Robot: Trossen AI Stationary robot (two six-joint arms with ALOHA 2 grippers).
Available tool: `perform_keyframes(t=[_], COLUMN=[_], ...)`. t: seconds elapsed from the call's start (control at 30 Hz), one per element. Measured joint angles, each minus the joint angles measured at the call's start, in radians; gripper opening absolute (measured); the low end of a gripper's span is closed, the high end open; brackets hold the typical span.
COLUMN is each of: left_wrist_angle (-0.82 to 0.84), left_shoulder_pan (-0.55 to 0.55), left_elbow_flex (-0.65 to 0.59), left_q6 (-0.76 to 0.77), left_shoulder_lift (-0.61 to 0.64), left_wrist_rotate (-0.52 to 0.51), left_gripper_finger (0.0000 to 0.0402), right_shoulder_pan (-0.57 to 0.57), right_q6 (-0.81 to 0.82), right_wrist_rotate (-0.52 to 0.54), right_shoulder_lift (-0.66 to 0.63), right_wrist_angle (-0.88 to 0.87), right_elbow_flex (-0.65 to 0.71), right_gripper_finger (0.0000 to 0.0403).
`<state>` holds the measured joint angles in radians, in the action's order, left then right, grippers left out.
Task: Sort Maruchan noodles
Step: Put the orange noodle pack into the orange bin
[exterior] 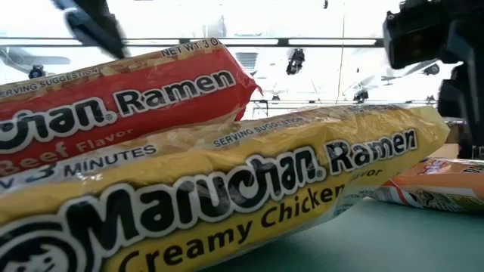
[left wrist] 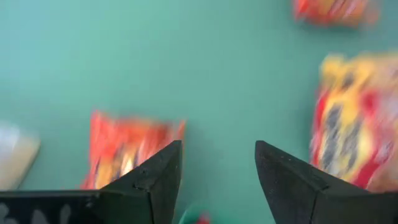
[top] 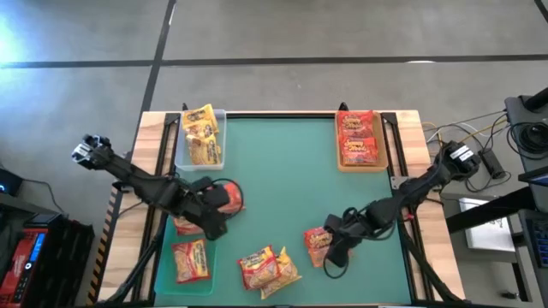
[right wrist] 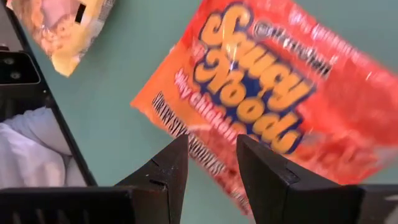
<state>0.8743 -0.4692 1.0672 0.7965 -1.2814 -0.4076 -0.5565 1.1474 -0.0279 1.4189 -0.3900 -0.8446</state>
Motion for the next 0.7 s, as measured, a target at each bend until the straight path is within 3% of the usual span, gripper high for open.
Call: perform_keyframes(t=[0.23,0.4,0.57,0.7], left_wrist_angle=[-0.333,-0.541,-0.691,-0.71], left_shoulder_pan=[0.086,0.135,0.169,0.191], left_elbow_flex=[0.0,0.0,-0.001,-0.001], left_q6=[-0.269,-0.434,-0.522,-0.534], left_shoulder_lift=[-0.089,-0.191,-0.286,-0.341], left_wrist_rotate=[-0.029,0.04,0.106,0.115], left_gripper_finger=[0.0185,0.0184,0.0184,0.0184], right_shoulder_pan=[-0.094,-0.145,-0.144,-0.105], right_q6=[0.153,0.215,0.197,0.124], right_wrist_rotate=[0.001,0.001,0.021,0.087], right_shoulder_lift=[0.031,0.064,0.102,0.121], right_wrist_angle=[0.003,0.006,-0.004,-0.031], right_elbow_flex=[0.0,0.0,0.0,0.0], right_gripper_finger=[0.0127,0.0127,0.0127,0.0127])
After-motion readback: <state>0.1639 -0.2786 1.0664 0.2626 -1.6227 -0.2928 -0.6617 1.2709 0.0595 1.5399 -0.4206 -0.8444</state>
